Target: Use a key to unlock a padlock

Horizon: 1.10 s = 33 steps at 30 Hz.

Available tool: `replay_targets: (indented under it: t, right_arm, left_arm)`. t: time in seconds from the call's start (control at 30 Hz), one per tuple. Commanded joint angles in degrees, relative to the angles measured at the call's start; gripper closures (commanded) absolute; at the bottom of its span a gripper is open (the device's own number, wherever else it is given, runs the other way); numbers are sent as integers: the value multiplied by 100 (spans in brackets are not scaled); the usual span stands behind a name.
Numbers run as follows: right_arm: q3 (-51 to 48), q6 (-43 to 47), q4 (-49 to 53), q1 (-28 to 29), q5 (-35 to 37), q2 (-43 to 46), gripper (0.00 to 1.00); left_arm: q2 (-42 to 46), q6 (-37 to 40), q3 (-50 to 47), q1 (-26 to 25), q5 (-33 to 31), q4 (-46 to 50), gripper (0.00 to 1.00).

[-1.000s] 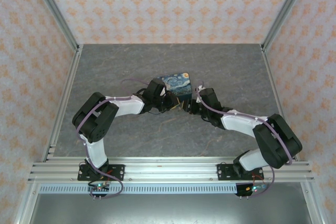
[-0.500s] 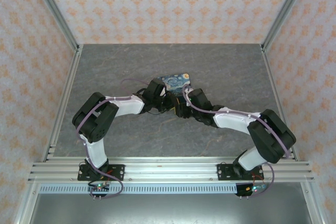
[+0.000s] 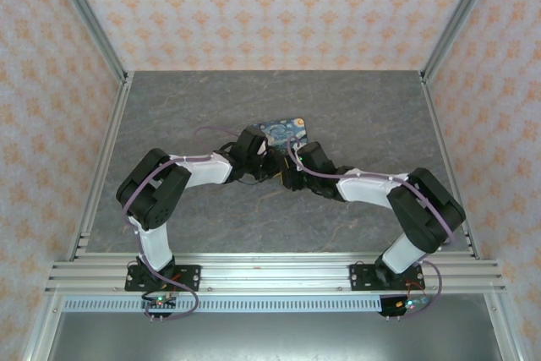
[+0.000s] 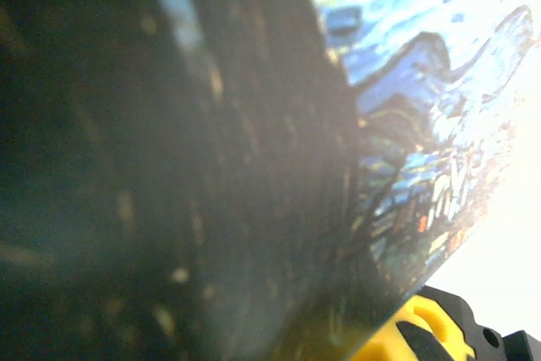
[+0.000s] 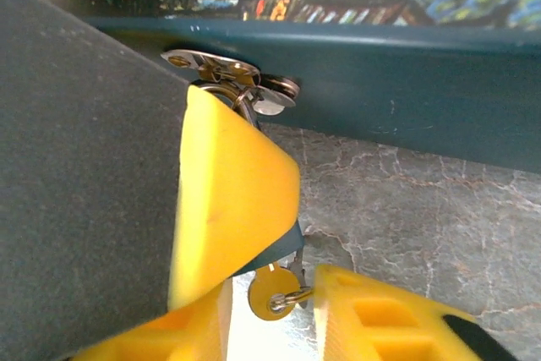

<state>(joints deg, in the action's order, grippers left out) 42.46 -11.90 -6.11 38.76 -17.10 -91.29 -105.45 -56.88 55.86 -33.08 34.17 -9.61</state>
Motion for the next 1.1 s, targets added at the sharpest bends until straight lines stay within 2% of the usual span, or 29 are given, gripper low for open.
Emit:
replay_targets:
  t: [0.0,0.13,0.2,0.33,0.43,0.6,0.7,0.83,0.87,0.9,0.97,1.07]
  right_arm:
    - [313,-12,2,8,328,-89,76]
    - [413,-107,31,1,439,-84,95]
    - [414,-185,6,-7,367,-51,100]
    - [186,-665,-395,-180,-241,23,100]
    - [-128,-1440,-1161,-489,-1070,-12,100]
    - [-655,-3405,-3461,-1048,-2629,-526,100]
    - [-693,-3773,-3851,-1116,-2818,-688,100]
    - [-634,-3531,-3401,-1118,-2753,-576,100]
    - [-620,-3395,-3175,-1124,-2697,-495,92]
    - [-616,-3246,-2910,-1133,-2595,-382,78]
    - [-644,-2964,-2397,-1182,-2424,-102,59]
    - [-901,-2720,-1846,-1334,-1945,428,48]
  left_arm:
    - [95,4,85,10,243,232,100]
    - [95,-7,37,12,257,187,100]
    - [93,-15,-1,8,261,157,100]
    - [95,-8,-89,12,266,83,100]
    - [94,-7,-130,8,273,17,100]
    - [95,10,-145,10,300,6,100]
    - [103,17,-136,12,309,14,100]
    - [104,2,-134,11,284,11,100]
    - [99,2,-136,8,279,16,100]
    - [99,10,-132,10,269,34,100]
    - [90,48,-114,10,233,83,100]
    - [103,263,-68,5,105,392,100]
